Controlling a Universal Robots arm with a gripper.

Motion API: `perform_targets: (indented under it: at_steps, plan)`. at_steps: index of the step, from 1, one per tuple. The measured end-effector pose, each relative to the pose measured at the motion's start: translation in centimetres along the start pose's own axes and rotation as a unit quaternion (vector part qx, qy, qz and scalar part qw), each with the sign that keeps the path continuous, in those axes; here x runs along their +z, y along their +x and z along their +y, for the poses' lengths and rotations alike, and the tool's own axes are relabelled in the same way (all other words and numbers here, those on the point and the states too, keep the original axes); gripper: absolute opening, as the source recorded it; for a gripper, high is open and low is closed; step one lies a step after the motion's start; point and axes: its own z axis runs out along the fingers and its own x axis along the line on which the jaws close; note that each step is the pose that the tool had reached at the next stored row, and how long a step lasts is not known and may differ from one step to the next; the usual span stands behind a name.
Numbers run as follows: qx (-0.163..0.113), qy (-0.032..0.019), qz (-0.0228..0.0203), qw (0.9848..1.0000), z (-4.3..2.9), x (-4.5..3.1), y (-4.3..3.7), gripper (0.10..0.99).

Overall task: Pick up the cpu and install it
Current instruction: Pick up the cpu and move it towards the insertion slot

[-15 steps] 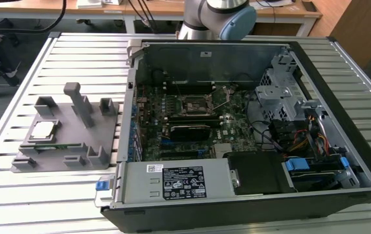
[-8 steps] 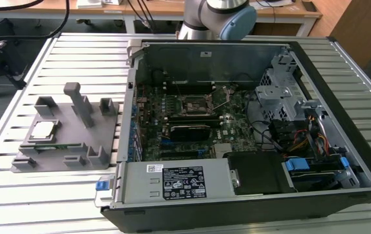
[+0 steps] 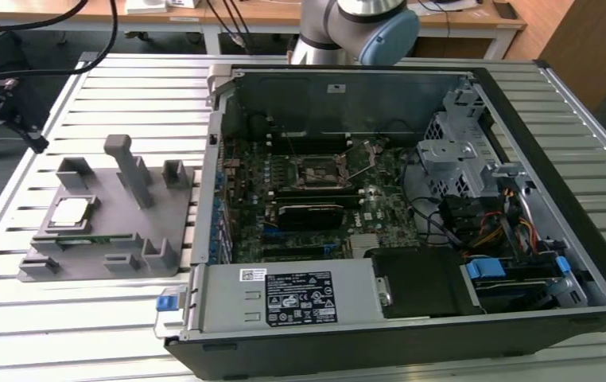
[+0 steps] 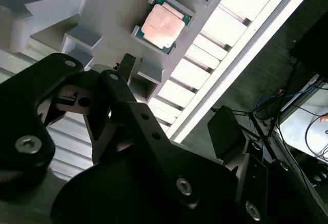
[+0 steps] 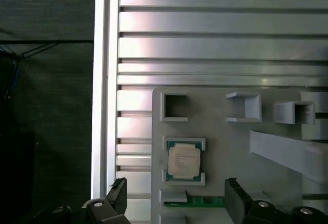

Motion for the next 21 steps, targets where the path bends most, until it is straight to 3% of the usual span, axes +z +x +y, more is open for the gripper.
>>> perform_targets:
  at_steps: [17,21]
  plan:
    - [0.007,-0.0021,0.0003,1.0,-0.37,2.96,-0.65,0.839]
    - [0.008,-0.0021,0.0003,1.0,-0.38,3.27,-0.72,0.839]
